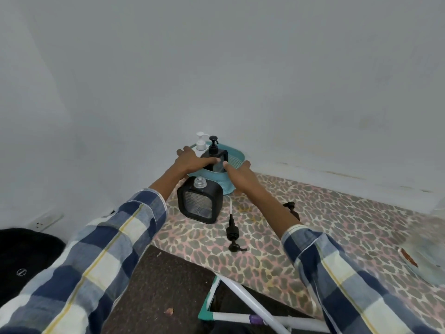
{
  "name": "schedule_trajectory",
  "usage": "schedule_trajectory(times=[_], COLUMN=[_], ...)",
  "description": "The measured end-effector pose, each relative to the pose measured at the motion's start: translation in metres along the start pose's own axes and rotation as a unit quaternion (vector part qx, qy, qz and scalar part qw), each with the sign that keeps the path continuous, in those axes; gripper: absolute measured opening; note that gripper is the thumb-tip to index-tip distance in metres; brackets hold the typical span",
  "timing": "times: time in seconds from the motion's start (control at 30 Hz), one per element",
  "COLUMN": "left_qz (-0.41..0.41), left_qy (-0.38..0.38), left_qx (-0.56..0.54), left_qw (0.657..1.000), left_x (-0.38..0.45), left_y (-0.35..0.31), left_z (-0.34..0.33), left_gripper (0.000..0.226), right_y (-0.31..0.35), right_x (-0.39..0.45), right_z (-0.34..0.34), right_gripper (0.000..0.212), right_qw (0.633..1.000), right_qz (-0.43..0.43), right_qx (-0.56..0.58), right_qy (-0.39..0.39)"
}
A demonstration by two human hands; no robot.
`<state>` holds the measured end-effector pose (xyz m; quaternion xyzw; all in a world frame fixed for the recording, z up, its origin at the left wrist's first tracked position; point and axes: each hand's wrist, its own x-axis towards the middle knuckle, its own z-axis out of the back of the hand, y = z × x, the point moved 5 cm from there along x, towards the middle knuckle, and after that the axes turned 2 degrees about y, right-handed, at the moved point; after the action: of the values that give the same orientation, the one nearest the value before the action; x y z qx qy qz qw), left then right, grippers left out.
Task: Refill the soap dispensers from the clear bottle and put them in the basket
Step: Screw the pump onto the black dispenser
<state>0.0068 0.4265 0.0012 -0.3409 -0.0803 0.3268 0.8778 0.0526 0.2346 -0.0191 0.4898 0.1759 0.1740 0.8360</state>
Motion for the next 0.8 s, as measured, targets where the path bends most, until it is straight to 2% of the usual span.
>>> schedule_trajectory(times=[0.13,0.33,0.4,0.5,0.57,0.7,0.8], left_qz=[-0.028,-0.037,-0.039,-0.042,-0.054,-0.05,-0.053], left_qy=[-0.024,-0.057,-0.052,-0.025,-0.015,0.012,0.018], left_qx=[0.021,0.021,0.021,0.016,-0.011,-0.069,-0.06], left_qw=[0.999,0.997,0.998,0.999,0.998,0.996,0.997], left_x=[0.005,0.017,0.022,0.029,0.032,0.041,0.046], left_y=[-0.003,-0.006,-0.006,-0.002,0.0,0.009,0.012], left_z=[-0.002,-0.014,-0.014,-0.016,-0.016,-0.015,-0.011], left_gripper=[0.118,0.126,0.13,0.133,0.124,0.085,0.073], right_y=[-0.005,-0.01,-0.007,0.011,0.03,0.052,0.061], right_x=[0.016,0.038,0.035,0.033,0.034,0.032,0.037], right_z=[0.009,0.028,0.028,0.023,0.014,0.003,-0.002], right_gripper=[0.042,0.023,0.025,0.052,0.048,0.005,0.005], right_qw=[0.998,0.997,0.995,0.965,0.951,0.916,0.922], right_qz=[0.036,0.038,0.051,0.134,0.171,0.165,0.135], right_qx=[-0.02,-0.002,-0.034,-0.157,-0.198,-0.348,-0.36], right_qy=[-0.05,-0.064,-0.078,-0.163,-0.167,-0.111,-0.042])
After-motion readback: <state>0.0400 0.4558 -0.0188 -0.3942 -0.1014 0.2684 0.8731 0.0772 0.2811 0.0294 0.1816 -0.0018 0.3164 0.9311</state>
